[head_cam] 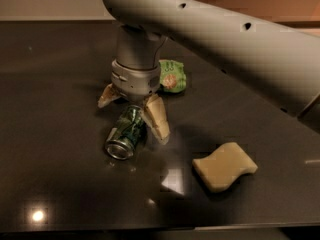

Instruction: Pick green can

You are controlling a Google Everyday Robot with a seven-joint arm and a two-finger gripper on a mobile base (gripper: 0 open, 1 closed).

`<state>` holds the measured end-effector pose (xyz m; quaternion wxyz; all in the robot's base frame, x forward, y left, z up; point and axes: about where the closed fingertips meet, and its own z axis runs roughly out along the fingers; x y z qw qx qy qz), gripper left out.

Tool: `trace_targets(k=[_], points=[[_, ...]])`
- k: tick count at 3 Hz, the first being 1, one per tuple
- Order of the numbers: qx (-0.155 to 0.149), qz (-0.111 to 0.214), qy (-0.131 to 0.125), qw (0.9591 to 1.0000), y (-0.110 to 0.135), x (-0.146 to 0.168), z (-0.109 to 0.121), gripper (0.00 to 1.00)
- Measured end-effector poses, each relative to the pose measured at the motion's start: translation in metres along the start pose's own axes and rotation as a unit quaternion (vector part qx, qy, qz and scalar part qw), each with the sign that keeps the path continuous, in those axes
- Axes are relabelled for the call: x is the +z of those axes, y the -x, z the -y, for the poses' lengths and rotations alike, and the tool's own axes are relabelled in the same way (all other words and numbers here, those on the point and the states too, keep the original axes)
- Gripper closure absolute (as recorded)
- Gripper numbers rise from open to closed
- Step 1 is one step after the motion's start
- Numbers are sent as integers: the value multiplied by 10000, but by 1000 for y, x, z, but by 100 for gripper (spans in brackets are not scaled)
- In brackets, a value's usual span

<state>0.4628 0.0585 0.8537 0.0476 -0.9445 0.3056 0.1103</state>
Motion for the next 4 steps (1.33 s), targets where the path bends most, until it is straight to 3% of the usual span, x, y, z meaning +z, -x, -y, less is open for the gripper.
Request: trace_targets(k=[1,2,4], points=[[-467,41,130,9988,12,8,-1,0],[-797,-2,235,9965,17,14,-2,18],[-1017,-113,283,9943,17,14,-1,65]])
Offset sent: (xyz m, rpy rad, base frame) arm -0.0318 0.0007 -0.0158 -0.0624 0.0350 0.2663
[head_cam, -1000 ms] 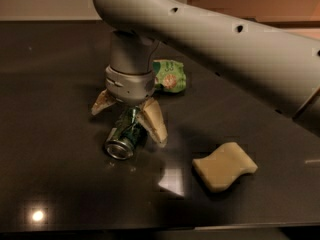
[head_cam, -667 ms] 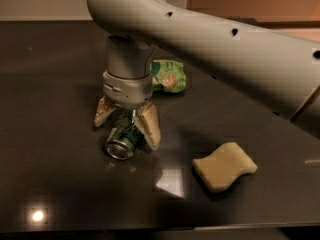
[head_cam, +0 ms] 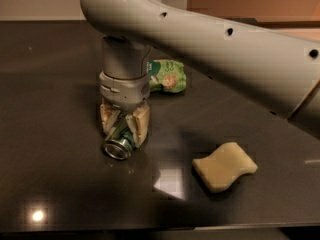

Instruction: Pick green can

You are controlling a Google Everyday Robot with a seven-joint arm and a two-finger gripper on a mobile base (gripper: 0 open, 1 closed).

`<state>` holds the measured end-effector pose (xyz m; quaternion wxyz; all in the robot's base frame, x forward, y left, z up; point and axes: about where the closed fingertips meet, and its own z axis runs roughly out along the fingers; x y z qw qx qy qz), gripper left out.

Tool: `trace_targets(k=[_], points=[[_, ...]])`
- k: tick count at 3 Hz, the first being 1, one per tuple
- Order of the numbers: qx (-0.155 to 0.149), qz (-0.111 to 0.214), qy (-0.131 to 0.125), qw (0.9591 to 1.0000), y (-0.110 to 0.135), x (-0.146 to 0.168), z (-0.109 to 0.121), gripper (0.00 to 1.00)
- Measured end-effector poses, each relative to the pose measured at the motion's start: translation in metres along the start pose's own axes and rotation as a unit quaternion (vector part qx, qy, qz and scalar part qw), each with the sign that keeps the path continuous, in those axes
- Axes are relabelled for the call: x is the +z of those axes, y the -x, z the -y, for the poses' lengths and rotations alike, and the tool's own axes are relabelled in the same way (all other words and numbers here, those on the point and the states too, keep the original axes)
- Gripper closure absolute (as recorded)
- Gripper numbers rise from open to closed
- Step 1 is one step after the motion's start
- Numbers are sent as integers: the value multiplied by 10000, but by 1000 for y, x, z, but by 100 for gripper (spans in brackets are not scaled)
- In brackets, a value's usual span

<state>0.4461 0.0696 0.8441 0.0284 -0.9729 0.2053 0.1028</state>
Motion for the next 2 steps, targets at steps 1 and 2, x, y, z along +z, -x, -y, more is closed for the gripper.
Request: trace_targets(k=[1,2], points=[[-2,-62,-149,9999,1,-19,2,88],[-3,-135,-351,9993,4,-49,4,100]])
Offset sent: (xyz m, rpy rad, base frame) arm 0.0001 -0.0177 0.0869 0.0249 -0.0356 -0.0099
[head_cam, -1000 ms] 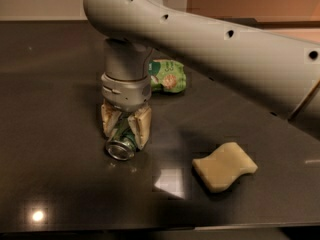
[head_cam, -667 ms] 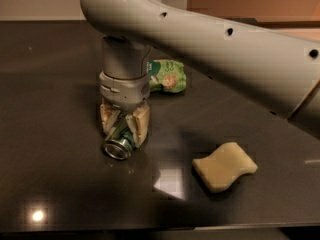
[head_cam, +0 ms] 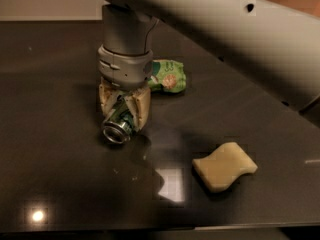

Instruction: Pick green can

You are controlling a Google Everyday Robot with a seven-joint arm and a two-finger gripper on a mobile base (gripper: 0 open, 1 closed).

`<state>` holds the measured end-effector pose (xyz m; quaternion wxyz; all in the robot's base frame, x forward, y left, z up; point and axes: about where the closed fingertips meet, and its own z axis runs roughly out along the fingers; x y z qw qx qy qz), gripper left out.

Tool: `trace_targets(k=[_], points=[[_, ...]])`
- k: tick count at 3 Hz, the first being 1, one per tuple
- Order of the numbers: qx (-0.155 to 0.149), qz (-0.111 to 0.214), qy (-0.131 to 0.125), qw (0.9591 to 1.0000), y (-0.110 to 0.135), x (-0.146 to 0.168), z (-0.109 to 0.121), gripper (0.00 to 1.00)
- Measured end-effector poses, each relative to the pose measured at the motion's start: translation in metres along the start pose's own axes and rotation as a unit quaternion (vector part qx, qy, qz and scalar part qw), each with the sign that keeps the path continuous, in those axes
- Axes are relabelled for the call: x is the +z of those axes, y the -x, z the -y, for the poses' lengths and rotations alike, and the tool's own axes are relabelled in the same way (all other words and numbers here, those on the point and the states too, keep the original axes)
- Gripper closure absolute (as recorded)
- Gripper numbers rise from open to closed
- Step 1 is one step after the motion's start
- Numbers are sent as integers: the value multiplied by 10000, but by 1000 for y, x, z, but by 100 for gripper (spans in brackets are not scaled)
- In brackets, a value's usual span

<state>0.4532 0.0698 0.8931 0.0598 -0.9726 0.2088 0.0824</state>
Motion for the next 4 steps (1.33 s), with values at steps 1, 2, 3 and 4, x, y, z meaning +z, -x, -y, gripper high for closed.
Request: trace_targets(k=[1,2,3,4], points=[[61,-85,-250,9996,1,-31,11,100],[119,-176,-580,9981,1,-61,25,100],[135,-229,-828,9962,0,-83,34,100],[128,-276,-1029,9942,-2,-86,44,100]])
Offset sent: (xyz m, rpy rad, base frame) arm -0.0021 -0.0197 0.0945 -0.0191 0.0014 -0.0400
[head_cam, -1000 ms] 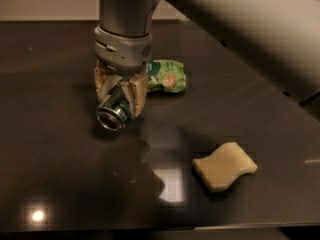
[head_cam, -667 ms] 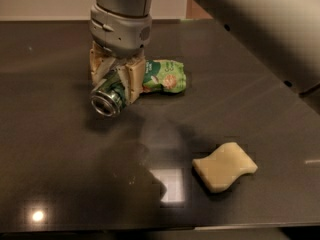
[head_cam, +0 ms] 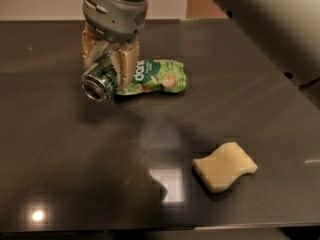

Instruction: Pick green can

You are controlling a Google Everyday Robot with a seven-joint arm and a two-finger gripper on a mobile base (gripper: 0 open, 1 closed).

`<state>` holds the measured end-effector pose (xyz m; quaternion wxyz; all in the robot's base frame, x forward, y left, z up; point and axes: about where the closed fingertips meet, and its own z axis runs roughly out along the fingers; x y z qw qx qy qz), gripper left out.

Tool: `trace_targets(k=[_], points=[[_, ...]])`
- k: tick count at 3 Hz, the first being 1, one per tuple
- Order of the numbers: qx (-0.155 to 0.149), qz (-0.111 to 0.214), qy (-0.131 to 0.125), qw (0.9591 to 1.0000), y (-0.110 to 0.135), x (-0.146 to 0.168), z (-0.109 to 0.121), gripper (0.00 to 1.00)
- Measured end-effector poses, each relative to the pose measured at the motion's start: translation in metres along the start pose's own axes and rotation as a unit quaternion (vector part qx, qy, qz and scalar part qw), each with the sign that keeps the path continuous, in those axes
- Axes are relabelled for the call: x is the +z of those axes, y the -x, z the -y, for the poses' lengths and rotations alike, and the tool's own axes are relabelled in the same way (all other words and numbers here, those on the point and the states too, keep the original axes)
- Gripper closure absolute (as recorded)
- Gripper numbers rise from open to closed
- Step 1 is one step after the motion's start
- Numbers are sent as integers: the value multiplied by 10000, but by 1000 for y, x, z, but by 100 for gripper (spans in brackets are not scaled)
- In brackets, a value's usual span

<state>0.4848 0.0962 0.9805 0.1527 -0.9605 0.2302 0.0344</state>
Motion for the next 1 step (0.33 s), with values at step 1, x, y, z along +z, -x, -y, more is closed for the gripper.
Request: trace_targets(k=[1], points=[[-9,-32,-154,9999,-1,0,8,100]])
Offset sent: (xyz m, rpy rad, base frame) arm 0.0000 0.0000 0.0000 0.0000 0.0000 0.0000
